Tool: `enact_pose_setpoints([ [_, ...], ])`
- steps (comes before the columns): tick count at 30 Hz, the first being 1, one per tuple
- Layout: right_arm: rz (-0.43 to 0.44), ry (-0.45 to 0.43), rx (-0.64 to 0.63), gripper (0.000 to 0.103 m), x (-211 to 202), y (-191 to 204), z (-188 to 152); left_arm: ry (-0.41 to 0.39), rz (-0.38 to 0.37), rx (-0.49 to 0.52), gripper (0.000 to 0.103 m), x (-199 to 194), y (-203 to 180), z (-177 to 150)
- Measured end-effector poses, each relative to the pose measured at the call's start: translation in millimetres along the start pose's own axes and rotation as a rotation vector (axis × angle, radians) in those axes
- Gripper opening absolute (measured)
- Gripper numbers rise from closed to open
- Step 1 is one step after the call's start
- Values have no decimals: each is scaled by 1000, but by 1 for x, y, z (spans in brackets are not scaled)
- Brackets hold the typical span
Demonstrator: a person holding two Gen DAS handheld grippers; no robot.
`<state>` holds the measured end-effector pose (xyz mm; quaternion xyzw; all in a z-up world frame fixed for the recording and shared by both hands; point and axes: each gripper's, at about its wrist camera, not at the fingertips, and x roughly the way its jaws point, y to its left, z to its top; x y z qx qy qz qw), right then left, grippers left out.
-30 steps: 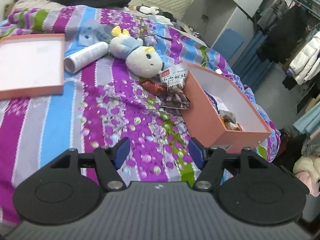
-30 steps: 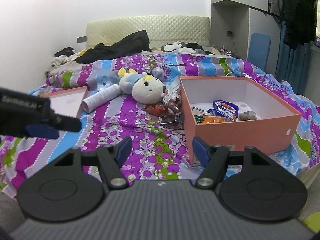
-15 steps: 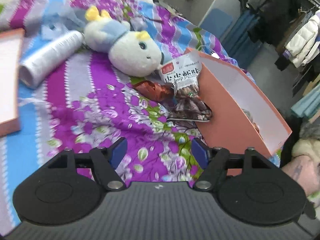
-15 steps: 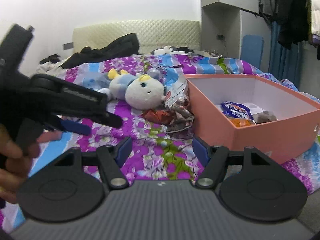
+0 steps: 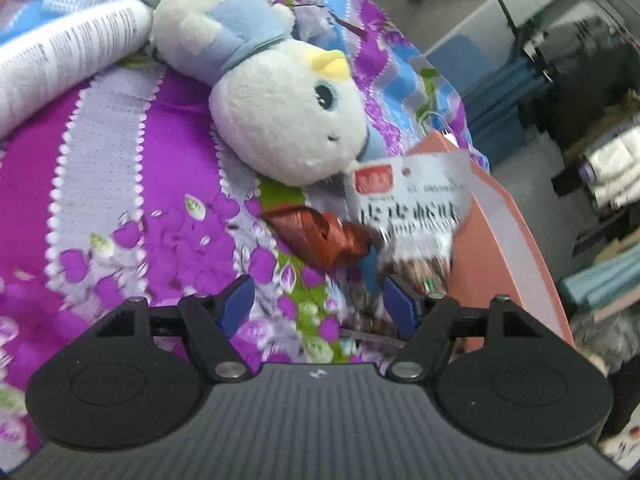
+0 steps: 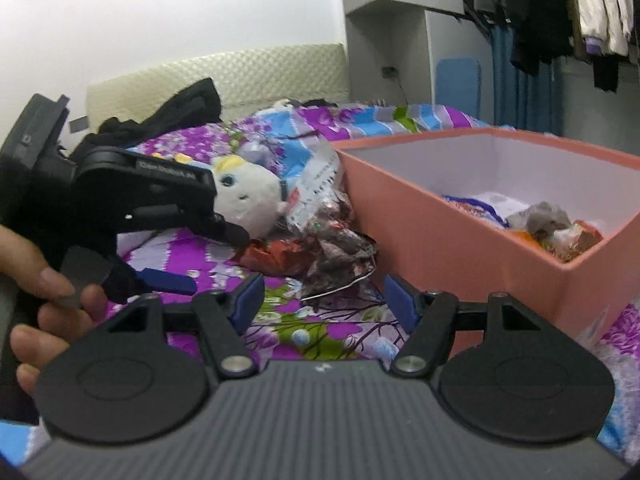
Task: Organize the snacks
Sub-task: 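Close the left gripper on the red wrapper while the right gripper grasps the white shrimp-snack bag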
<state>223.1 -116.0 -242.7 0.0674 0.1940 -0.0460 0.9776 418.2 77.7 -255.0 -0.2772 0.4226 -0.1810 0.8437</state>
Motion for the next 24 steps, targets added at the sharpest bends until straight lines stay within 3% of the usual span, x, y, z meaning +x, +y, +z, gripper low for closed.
enact_pose_setpoints([
  [6,-21,62,97,68,26,3,-4,3,-13,-151,74,30,17,16],
  [11,-41,94,210,68,50,0,1,-5,-7,-210,74,43,22,26],
  [19,-48,122,367,68,73,-7,2,15,83,-164,67,63,9,41],
  [24,-42,136,460,65,87,-13,5,24,156,-96,57,75,-6,47],
])
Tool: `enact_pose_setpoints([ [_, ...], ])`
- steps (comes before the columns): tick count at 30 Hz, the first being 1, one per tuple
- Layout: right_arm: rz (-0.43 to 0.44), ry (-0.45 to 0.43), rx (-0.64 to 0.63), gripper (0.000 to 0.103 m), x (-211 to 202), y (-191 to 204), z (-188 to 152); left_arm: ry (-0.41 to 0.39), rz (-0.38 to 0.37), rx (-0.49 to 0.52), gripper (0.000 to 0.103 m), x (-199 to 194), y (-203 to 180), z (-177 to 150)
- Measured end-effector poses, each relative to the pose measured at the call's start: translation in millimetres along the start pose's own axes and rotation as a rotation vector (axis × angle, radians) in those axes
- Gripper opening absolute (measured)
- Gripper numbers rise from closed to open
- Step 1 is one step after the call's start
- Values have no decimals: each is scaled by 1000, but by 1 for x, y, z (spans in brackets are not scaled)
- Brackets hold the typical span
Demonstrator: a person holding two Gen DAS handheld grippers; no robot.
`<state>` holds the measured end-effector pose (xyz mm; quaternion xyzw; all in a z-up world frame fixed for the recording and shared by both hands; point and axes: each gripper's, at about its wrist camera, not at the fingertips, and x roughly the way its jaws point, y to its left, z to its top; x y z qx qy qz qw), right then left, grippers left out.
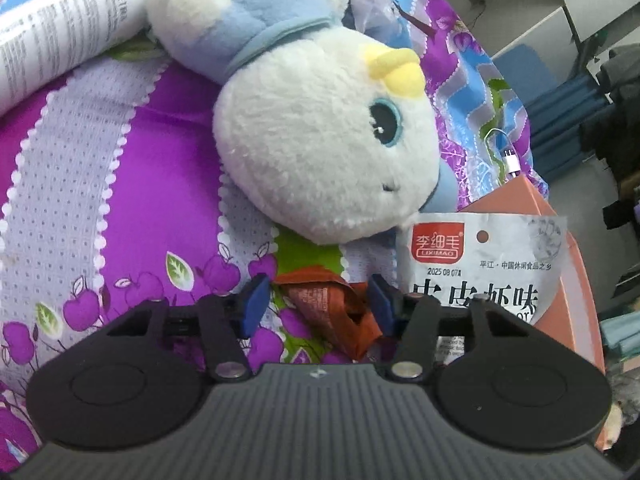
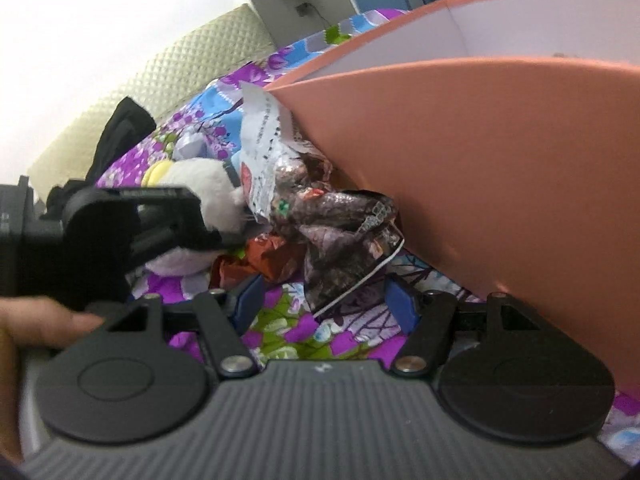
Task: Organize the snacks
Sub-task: 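Close the left gripper on the red wrapper while the right gripper grasps the white shrimp-snack bag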
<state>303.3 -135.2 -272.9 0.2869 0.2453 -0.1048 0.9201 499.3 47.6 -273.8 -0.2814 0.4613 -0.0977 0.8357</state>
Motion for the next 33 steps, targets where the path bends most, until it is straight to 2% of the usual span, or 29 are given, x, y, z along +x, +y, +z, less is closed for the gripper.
enact_pose_setpoints([
  [2,-9,10,24,63,5,1,3,-3,5,4,56,2,-2,2],
  [4,-9,8,33,55,9,1,7,-9,5,7,54,2,-2,1],
  [5,-16,9,29,47,10,1,8,-14,3,11,53,2,-2,1],
  [6,-30,16,24,39,11,1,9,-21,2,18,46,2,-2,0],
  [7,-36,26,21,38,13,0,11,-25,0,19,46,1,-1,0],
  [9,-8,28,19,28,11,-1,12,-24,-18,-4,45,0,3,-1],
  [13,5,15,-56,24,1,5,12,-33,-31,-4,43,-12,7,-8],
  [19,47,45,-95,22,-19,3,12,-66,-24,-47,42,-45,22,-25],
  [27,78,88,-150,20,-63,-1,4,-137,25,-114,42,-117,56,-65],
  [33,105,128,-191,19,-95,-5,-1,-221,102,-117,42,-182,76,-101],
])
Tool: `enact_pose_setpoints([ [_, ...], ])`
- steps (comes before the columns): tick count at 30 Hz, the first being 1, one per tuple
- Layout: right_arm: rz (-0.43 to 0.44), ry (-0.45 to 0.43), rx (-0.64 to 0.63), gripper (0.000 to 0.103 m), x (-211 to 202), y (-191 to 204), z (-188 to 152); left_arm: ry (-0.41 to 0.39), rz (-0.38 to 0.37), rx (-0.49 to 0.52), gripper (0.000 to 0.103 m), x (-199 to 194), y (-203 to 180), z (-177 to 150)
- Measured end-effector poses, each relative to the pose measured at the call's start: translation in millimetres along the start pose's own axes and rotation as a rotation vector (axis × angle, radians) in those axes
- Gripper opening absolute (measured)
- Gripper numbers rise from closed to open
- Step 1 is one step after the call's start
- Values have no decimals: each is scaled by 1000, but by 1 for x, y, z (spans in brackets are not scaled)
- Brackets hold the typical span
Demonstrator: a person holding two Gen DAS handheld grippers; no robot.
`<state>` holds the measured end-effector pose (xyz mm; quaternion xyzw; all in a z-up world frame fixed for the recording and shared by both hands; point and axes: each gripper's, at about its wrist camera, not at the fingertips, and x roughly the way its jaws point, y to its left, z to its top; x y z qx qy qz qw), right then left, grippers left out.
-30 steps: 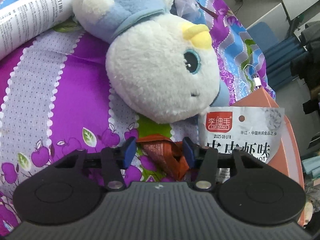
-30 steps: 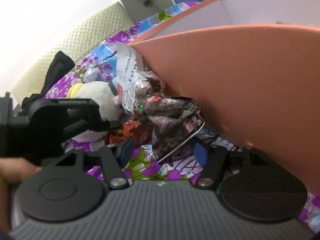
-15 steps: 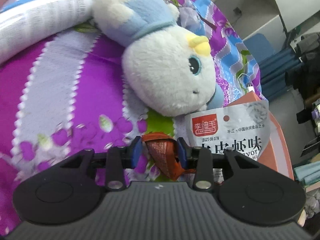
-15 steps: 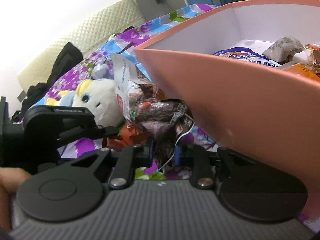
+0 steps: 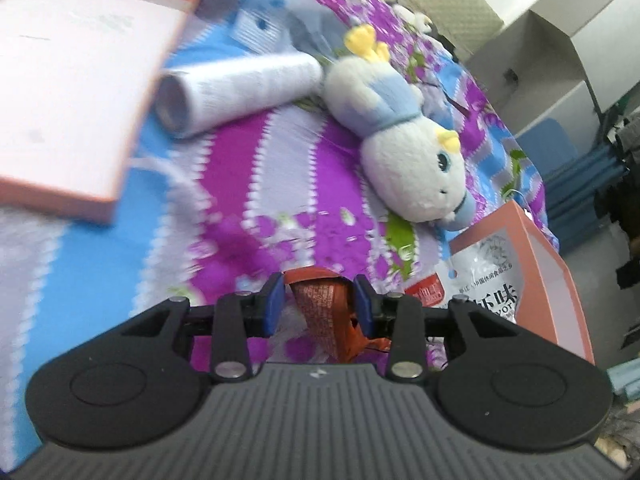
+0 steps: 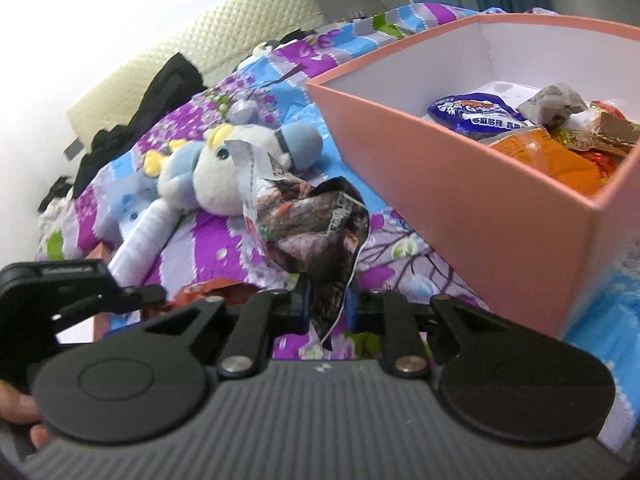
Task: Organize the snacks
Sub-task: 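Close the left gripper on the red wrapper while the right gripper grasps the white shrimp-snack bag, then lift the red wrapper with the left gripper while the right gripper lifts the shrimp-snack bag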
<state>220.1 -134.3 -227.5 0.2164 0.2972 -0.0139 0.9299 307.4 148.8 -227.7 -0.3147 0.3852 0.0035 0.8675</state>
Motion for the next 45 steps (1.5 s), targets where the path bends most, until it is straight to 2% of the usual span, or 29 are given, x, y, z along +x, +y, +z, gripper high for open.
enact_pose_setpoints([
  [15,114,165,-63,19,-75,-14,-24,-181,139,-46,42,-114,25,-78],
  [18,124,148,-80,20,-79,-22,-34,-168,173,-50,42,-116,29,-90],
  [21,140,193,-75,21,-67,-26,-39,-141,185,-57,43,-111,37,-99],
  [23,120,201,-96,22,-63,-26,-40,-114,182,-57,43,-110,41,-104],
  [25,127,210,-106,24,-61,-27,-41,-98,167,-41,43,-111,42,-107],
  [26,130,217,-116,29,-61,-27,-42,-90,164,-31,44,-111,42,-108],
  [28,125,232,-129,46,-60,-28,-43,-66,163,-11,49,-111,42,-110],
  [29,129,232,-134,62,-60,-28,-43,-53,163,1,53,-110,42,-110],
  [30,139,227,-145,75,-61,-27,-43,-36,158,19,62,-111,42,-110],
  [31,150,216,-170,80,-63,-26,-43,-18,154,39,67,-111,41,-110],
  [32,152,201,-199,82,-66,-26,-43,-2,156,61,79,-112,40,-110],
  [33,148,185,-236,82,-69,-25,-43,14,160,86,84,-112,39,-111],
  [35,120,159,-319,82,-74,-23,-43,46,159,172,84,-113,36,-111],
  [40,88,126,-410,83,-74,-20,-33,113,131,320,86,-110,30,-104],
  [45,70,100,-523,83,-73,-17,-24,154,128,517,86,-103,12,-94],
])
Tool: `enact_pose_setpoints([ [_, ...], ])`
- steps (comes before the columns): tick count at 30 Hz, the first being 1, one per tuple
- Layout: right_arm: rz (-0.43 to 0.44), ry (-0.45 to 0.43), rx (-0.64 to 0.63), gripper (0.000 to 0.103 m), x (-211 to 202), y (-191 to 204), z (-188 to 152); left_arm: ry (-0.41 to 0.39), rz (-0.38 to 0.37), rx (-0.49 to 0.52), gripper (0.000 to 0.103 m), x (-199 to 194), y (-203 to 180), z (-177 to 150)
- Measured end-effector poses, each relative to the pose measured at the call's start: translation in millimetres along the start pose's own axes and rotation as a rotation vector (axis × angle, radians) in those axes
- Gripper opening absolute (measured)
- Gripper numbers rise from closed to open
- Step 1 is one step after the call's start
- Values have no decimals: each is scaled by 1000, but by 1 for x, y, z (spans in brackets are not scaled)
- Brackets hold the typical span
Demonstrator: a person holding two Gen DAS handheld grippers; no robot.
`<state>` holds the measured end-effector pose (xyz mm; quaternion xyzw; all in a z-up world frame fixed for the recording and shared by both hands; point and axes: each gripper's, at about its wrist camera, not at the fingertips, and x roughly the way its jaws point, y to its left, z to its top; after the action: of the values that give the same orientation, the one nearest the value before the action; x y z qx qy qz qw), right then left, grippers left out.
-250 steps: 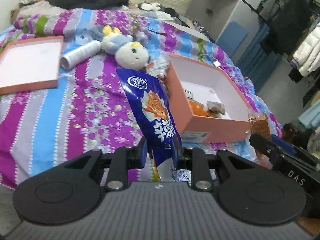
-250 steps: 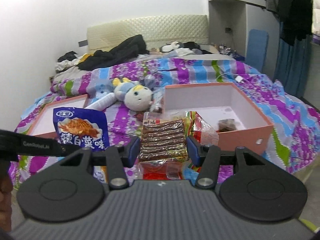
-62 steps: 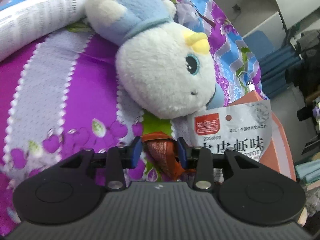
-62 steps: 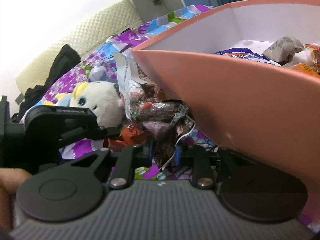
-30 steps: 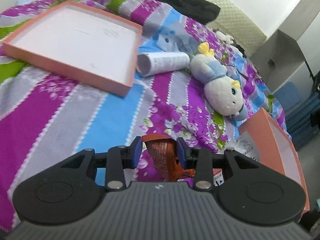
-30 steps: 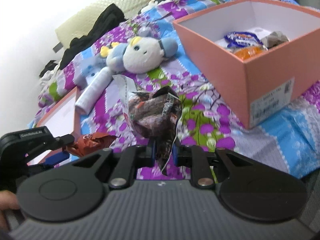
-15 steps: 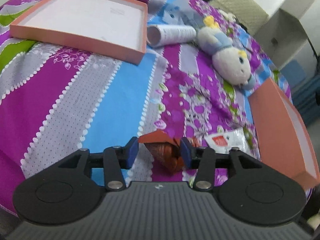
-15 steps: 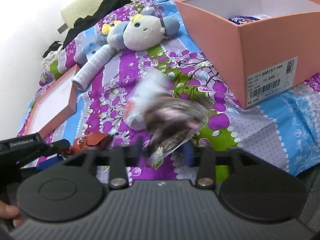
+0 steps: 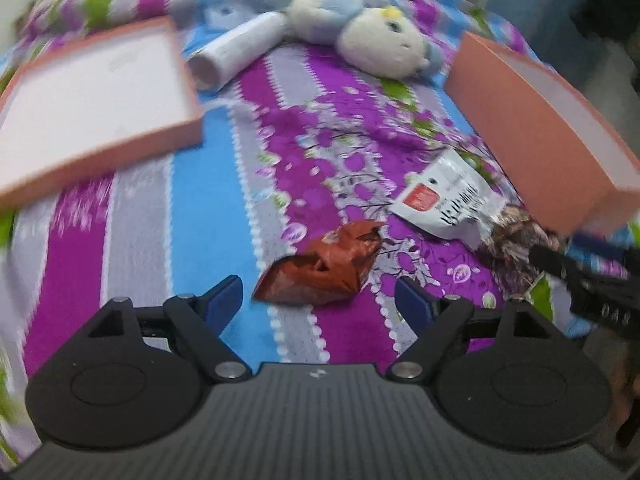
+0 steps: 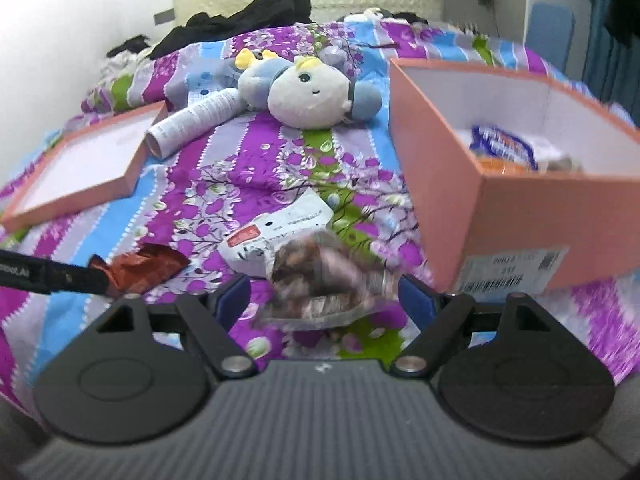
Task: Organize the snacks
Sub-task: 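Lift the red wrapper with the left gripper while the right gripper lifts the shrimp-snack bag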
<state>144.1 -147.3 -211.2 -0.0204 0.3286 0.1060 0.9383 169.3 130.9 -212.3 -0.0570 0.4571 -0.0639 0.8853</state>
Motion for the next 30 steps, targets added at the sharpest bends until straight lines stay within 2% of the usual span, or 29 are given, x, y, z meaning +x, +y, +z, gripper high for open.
enact_pose_setpoints([
  [3,-12,-4,-44,83,1,-3,8,21,-26,150,86,3,-10,12],
  [6,38,23,-59,83,10,-5,14,45,-38,294,86,11,-25,22],
  [9,58,25,-93,82,22,-1,15,66,-34,377,86,25,-35,28],
  [14,89,68,-157,82,48,7,15,84,-71,421,84,43,-41,34],
  [17,112,96,-181,82,59,10,12,117,-73,435,76,53,-43,30],
  [20,106,113,-219,74,66,15,9,95,-38,454,70,55,-44,22],
  [23,98,127,-240,68,68,17,7,81,9,436,49,55,-43,21],
  [30,113,134,-180,53,52,12,7,43,31,345,41,39,-45,16],
])
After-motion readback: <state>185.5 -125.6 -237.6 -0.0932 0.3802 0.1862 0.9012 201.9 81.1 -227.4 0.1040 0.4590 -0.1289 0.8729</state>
